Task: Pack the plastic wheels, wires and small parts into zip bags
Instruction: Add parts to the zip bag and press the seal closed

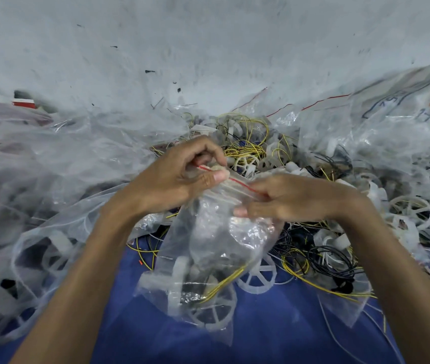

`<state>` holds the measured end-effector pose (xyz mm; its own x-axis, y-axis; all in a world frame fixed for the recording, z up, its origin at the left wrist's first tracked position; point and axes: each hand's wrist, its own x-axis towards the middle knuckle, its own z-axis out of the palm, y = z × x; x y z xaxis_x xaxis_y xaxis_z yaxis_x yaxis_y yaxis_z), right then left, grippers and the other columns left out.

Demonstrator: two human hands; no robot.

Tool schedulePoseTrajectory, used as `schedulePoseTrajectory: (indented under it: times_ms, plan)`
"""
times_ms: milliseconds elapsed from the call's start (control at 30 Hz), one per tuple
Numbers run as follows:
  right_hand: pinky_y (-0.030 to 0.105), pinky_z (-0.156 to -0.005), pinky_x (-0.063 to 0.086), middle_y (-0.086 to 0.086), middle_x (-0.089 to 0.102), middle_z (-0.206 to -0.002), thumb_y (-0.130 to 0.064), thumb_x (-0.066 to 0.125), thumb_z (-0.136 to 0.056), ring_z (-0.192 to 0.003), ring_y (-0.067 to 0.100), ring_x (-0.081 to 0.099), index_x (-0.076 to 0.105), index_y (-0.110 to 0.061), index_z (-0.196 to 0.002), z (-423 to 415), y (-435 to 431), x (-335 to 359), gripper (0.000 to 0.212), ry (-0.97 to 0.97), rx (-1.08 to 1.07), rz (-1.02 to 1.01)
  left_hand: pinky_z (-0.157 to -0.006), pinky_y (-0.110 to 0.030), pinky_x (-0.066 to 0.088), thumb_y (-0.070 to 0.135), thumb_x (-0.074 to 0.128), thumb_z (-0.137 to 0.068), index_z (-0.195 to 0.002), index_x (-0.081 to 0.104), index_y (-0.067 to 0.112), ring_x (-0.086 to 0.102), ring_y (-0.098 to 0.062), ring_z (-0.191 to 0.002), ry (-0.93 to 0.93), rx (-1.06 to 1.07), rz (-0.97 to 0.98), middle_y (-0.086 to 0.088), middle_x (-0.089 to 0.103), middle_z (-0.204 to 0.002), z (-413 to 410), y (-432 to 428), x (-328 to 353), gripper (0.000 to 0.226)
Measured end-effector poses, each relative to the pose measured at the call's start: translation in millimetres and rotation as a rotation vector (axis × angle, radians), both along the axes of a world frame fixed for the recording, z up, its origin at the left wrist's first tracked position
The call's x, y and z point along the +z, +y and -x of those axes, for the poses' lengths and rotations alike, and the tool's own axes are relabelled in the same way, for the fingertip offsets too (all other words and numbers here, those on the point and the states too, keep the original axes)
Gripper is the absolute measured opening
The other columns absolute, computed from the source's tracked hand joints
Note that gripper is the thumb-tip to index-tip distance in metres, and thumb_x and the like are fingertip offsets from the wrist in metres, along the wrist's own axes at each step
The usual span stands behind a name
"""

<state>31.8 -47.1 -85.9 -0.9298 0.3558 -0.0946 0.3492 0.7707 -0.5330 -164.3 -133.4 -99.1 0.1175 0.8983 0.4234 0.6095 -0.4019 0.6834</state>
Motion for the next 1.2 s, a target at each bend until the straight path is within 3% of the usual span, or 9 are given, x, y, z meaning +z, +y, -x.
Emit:
schedulePoseTrajectory:
  times_ms: [100,200,300,433,567,733,833,1000,1200]
  plan:
    - [0.019,-0.06,0.049,-0.005,0.064,-0.079,-0.044,0.063,-0.077,-0.063,0.003,0.061,0.058,-0.021,-0.092,-9,10,4,0.028,0.241,-0.042,-0.105,-0.071,-0.019,0.038,0.045,0.061,-0.082,-0.091,0.062,0.02,0.05,-0.007,-0.078,0.161,0.108,-0.015,0.003,0.05,-0.085,8,0,-1,0.026]
    - [0.018,-0.056,0.051,-0.005,0.063,-0.076,-0.044,0.063,-0.072,-0.056,0.003,0.061,0.06,-0.024,-0.086,-13,15,6,0.025,0.377,-0.067,-0.048,-0.06,-0.013,0.032,0.043,0.054,-0.08,-0.077,0.061,0.021,0.044,-0.002,-0.066,0.196,0.152,-0.017,0.006,0.047,-0.079,10,0,0,0.024]
    - [0.011,-0.067,0.047,-0.012,0.064,-0.074,-0.049,0.061,-0.072,-0.067,-0.001,0.06,0.063,-0.026,-0.077,-17,18,1,0.023,0.364,-0.06,-0.095,-0.06,-0.015,0.031,0.042,0.054,-0.083,-0.071,0.054,0.026,0.042,-0.002,-0.064,0.158,0.163,-0.062,0.007,0.044,-0.077,13,1,-1,0.02]
    - [0.014,-0.088,0.04,-0.013,0.059,-0.106,-0.051,0.057,-0.075,-0.101,0.0,0.054,0.063,-0.022,-0.082,-28,32,-2,0.031,0.248,-0.128,-0.162,-0.065,-0.021,0.036,0.047,0.059,-0.086,-0.073,0.055,0.012,0.046,-0.011,-0.071,0.157,0.216,-0.149,-0.003,0.044,-0.083,23,3,-3,0.037]
    - [0.004,-0.062,0.043,-0.013,0.066,-0.07,-0.034,0.057,-0.079,-0.069,-0.003,0.063,0.061,-0.017,-0.074,-28,33,-7,0.019,0.246,-0.1,0.097,-0.074,-0.012,0.043,0.055,0.054,-0.079,-0.081,0.061,0.007,0.055,0.001,-0.087,0.122,0.272,-0.057,-0.001,0.053,-0.102,34,2,-5,0.048]
    - [0.01,-0.056,0.044,-0.001,0.067,-0.064,-0.031,0.066,-0.07,-0.059,0.003,0.06,0.068,-0.018,-0.073,-29,36,-7,0.014,0.501,-0.141,0.137,-0.066,-0.018,0.047,0.051,0.053,-0.075,-0.071,0.06,0.014,0.062,-0.005,-0.067,0.01,0.271,0.044,0.003,0.067,-0.07,45,-6,-4,0.038]
    - [0.01,-0.057,0.045,-0.004,0.065,-0.062,-0.026,0.069,-0.068,-0.057,0.001,0.058,0.066,-0.014,-0.073,-30,36,-7,0.013,0.627,-0.157,0.175,-0.065,-0.012,0.048,0.046,0.063,-0.076,-0.071,0.063,0.022,0.063,0.0,-0.065,-0.104,0.227,-0.105,0.007,0.069,-0.068,45,-9,1,0.025]
    - [0.016,-0.058,0.048,-0.007,0.064,-0.065,-0.018,0.07,-0.068,-0.059,0.005,0.058,0.064,-0.016,-0.08,-29,41,-9,0.013,0.818,-0.203,0.228,-0.071,-0.022,0.054,0.032,0.074,-0.068,-0.079,0.06,0.03,0.066,-0.007,-0.07,-0.308,0.224,-0.227,0.009,0.069,-0.071,42,-3,1,0.018]
    - [0.013,-0.063,0.047,-0.005,0.064,-0.068,-0.034,0.064,-0.074,-0.065,0.006,0.06,0.067,-0.013,-0.083,-27,53,-24,0.023,0.631,-0.276,0.288,-0.068,-0.013,0.051,0.035,0.069,-0.067,-0.084,0.066,0.022,0.066,-0.003,-0.07,-0.402,0.318,-0.028,0.01,0.071,-0.071,42,5,-9,0.022]
